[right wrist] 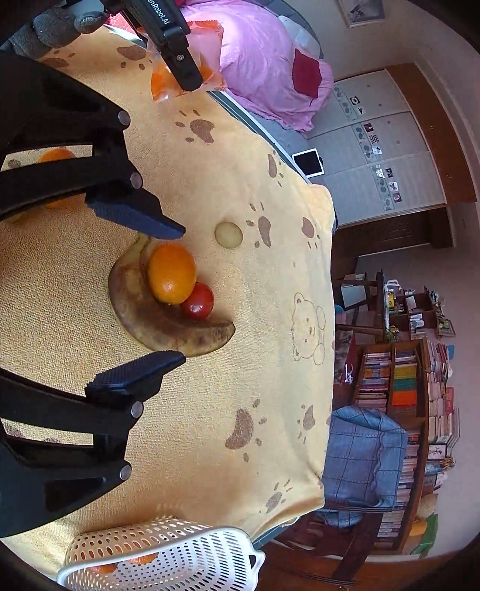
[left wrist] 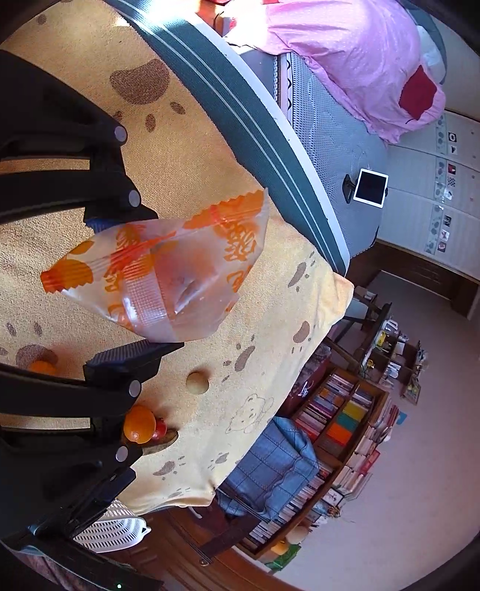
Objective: Organize fruits
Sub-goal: 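Hold the bag up with the left tool while the right tool grasps the orange, then release the orange into the basket with the right tool while the left tool holds the bag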
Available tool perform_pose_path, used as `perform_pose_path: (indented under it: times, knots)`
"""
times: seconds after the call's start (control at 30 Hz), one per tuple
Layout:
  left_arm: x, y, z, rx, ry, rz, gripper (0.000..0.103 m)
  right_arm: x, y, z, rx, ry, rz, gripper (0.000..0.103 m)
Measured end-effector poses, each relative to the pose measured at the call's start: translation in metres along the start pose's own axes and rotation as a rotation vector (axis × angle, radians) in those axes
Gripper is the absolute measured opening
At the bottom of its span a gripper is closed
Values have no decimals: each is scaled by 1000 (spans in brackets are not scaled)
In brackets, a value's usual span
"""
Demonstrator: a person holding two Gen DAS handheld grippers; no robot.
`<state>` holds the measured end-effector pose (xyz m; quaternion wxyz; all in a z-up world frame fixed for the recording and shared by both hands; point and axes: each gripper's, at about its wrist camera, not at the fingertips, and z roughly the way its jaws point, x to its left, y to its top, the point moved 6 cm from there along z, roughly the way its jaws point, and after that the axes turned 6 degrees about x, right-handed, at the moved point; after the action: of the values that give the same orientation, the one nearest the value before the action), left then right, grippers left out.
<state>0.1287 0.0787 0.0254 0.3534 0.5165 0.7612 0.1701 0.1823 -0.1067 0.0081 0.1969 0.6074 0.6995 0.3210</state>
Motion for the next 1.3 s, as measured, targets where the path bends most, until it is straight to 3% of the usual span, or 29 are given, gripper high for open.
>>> perform_pose_path:
  times: [0.5, 0.57, 0.7, 1.3]
  knots:
    - [0, -2, 0, 2, -5, 1, 47, 20, 4, 40, 49, -94, -88, 56]
    - [0, -2, 0, 2, -6, 2, 47, 20, 3, 43, 61, -100, -88, 47]
    - [-1, -2, 0, 3, -6, 8, 47, 18, 4, 44, 60, -101, -91, 47]
    - [-6, -6, 2, -2, -12, 38, 47, 15, 12, -7, -34, -48, -47, 47]
